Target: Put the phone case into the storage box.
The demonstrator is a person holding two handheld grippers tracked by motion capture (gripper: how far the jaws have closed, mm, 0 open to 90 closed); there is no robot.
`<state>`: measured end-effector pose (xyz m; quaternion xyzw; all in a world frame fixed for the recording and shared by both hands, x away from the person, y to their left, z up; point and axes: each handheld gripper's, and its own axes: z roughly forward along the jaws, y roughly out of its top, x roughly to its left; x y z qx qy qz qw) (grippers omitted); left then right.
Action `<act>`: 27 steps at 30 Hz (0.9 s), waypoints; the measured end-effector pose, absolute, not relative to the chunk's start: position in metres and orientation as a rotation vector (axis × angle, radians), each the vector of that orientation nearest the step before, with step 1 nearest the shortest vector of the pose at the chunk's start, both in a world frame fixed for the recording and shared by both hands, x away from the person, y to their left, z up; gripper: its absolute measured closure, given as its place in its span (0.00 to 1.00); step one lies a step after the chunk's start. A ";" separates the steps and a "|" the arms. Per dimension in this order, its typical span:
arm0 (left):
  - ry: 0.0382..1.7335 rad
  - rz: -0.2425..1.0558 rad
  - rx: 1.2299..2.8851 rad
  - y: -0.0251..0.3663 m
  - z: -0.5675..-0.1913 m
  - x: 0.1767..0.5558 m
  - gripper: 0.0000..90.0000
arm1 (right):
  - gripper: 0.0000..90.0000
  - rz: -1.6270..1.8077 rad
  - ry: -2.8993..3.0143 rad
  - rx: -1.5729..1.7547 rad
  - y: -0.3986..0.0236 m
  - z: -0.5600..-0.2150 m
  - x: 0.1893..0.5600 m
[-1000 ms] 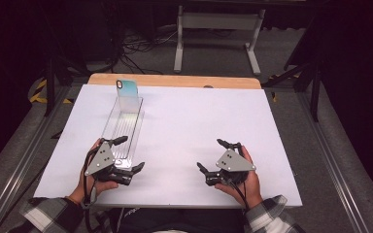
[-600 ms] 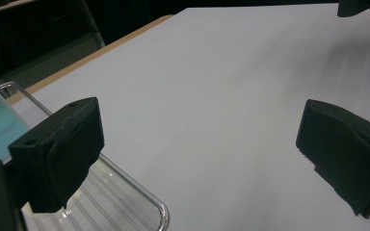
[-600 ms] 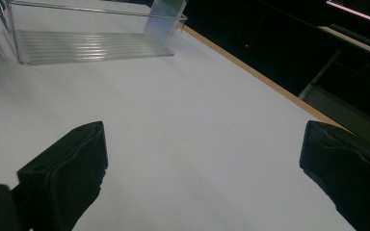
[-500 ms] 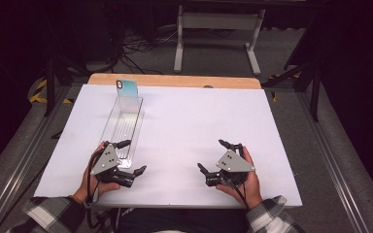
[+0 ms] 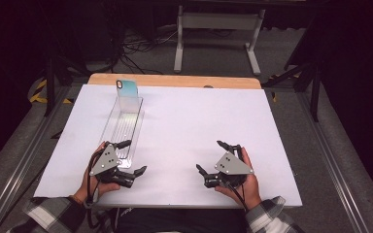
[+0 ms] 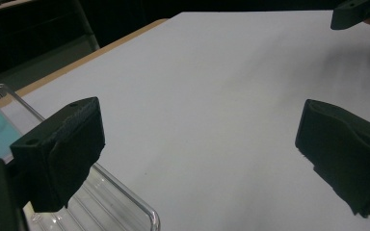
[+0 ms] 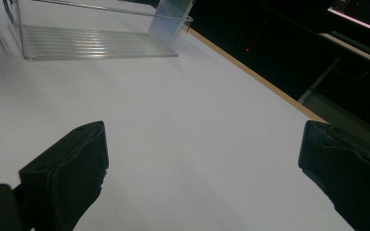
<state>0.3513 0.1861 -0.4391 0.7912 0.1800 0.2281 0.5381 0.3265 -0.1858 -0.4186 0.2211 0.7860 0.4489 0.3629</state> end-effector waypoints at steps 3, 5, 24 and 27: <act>0.428 0.540 1.870 0.187 -0.437 0.350 0.05 | 0.05 1.154 2.016 0.562 -0.185 -0.418 0.326; 0.426 0.530 1.865 0.188 -0.436 0.349 0.05 | 0.05 1.150 2.016 0.566 -0.185 -0.418 0.326; 0.409 0.542 1.859 0.186 -0.432 0.348 0.05 | 0.05 1.148 2.014 0.575 -0.188 -0.417 0.327; 0.404 0.542 1.859 0.186 -0.431 0.348 0.05 | 0.05 1.146 2.012 0.574 -0.188 -0.417 0.328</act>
